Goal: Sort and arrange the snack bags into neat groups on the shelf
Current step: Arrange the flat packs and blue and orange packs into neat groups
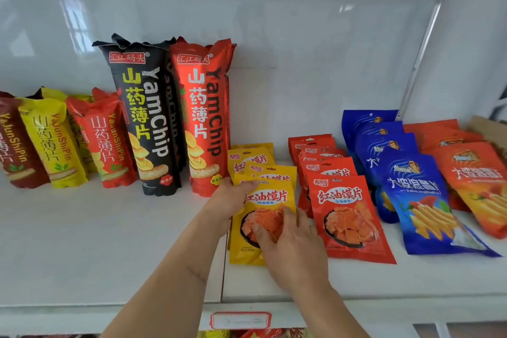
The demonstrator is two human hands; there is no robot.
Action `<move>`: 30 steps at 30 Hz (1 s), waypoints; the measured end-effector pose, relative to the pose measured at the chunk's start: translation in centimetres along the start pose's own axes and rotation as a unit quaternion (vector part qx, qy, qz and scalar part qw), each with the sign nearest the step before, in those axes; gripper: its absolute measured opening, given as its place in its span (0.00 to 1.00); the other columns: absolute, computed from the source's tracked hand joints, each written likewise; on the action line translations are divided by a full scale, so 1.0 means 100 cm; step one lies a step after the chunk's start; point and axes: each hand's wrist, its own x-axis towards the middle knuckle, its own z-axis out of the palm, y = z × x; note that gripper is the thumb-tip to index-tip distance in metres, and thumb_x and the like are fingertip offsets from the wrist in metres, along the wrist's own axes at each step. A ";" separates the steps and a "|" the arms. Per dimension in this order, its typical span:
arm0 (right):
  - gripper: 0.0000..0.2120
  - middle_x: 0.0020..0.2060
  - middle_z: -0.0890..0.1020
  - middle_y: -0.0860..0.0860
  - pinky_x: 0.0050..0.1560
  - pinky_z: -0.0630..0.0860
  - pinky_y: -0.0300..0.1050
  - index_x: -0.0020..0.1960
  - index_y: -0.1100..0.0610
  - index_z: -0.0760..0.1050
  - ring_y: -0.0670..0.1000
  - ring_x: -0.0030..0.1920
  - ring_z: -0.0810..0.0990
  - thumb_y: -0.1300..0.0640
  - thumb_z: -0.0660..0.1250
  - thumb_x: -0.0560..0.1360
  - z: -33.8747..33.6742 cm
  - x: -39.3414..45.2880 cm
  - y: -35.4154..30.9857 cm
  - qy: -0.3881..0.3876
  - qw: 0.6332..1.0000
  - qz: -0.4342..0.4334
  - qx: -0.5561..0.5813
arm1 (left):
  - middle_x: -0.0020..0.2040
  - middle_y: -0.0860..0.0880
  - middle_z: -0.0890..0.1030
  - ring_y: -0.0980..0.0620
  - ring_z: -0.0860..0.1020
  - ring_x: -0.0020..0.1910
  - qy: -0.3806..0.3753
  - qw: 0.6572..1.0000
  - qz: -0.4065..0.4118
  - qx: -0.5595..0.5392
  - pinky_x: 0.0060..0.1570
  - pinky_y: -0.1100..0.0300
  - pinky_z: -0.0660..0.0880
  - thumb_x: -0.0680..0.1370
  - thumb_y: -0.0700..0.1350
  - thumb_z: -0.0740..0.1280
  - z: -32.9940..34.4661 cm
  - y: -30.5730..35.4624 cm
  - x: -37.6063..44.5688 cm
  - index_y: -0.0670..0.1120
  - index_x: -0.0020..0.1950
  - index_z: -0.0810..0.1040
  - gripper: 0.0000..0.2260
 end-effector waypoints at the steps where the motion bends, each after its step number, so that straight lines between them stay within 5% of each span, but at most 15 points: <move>1: 0.37 0.76 0.60 0.52 0.71 0.62 0.51 0.77 0.49 0.54 0.55 0.74 0.60 0.29 0.50 0.76 0.001 0.000 0.000 0.006 1.000 0.001 0.004 | 0.53 0.48 0.86 0.47 0.86 0.48 -0.010 1.000 -0.002 -0.015 0.45 0.51 0.83 0.76 0.49 0.75 0.001 0.001 0.000 0.48 0.61 0.76 0.16; 4: 0.37 0.76 0.60 0.52 0.71 0.62 0.51 0.76 0.48 0.55 0.55 0.75 0.60 0.29 0.51 0.75 0.005 0.003 0.002 0.017 0.999 0.009 0.029 | 0.53 0.46 0.86 0.43 0.86 0.50 -0.020 0.999 -0.005 -0.045 0.54 0.41 0.81 0.75 0.50 0.75 0.001 -0.004 0.004 0.48 0.61 0.75 0.18; 8: 0.39 0.77 0.58 0.51 0.73 0.60 0.52 0.77 0.48 0.54 0.53 0.76 0.58 0.27 0.48 0.74 -0.001 0.005 -0.001 0.015 0.997 0.030 0.074 | 0.53 0.48 0.86 0.46 0.86 0.49 0.002 0.999 0.020 -0.040 0.55 0.43 0.82 0.78 0.50 0.72 0.002 -0.014 0.010 0.53 0.55 0.75 0.09; 13: 0.42 0.71 0.71 0.52 0.64 0.71 0.55 0.75 0.51 0.60 0.56 0.69 0.71 0.24 0.46 0.73 -0.026 0.041 -0.011 -0.015 0.989 0.079 0.121 | 0.56 0.52 0.84 0.48 0.83 0.53 0.013 0.998 0.061 0.005 0.57 0.45 0.80 0.76 0.56 0.71 0.005 -0.013 0.013 0.52 0.63 0.76 0.18; 19: 0.45 0.76 0.63 0.57 0.70 0.64 0.55 0.80 0.59 0.50 0.59 0.74 0.65 0.27 0.45 0.76 -0.044 0.083 -0.025 -0.122 0.969 0.157 0.148 | 0.50 0.58 0.79 0.59 0.79 0.45 0.010 0.998 0.060 0.009 0.36 0.63 0.72 0.79 0.56 0.69 0.002 -0.011 0.018 0.51 0.64 0.73 0.17; 24: 0.43 0.77 0.62 0.55 0.71 0.62 0.54 0.80 0.56 0.52 0.58 0.75 0.63 0.27 0.48 0.76 -0.038 0.094 -0.028 -0.131 0.952 0.158 0.226 | 0.68 0.49 0.75 0.48 0.74 0.63 -0.009 0.999 0.034 0.013 0.55 0.55 0.69 0.78 0.60 0.68 0.000 -0.001 0.023 0.48 0.78 0.64 0.32; 30: 0.42 0.78 0.58 0.53 0.72 0.62 0.54 0.80 0.53 0.49 0.56 0.76 0.60 0.29 0.52 0.76 -0.035 0.062 -0.019 -0.029 0.983 0.098 0.155 | 0.70 0.52 0.75 0.52 0.75 0.61 -0.022 1.000 0.010 -0.005 0.61 0.54 0.70 0.72 0.66 0.71 -0.009 0.004 0.032 0.50 0.76 0.66 0.37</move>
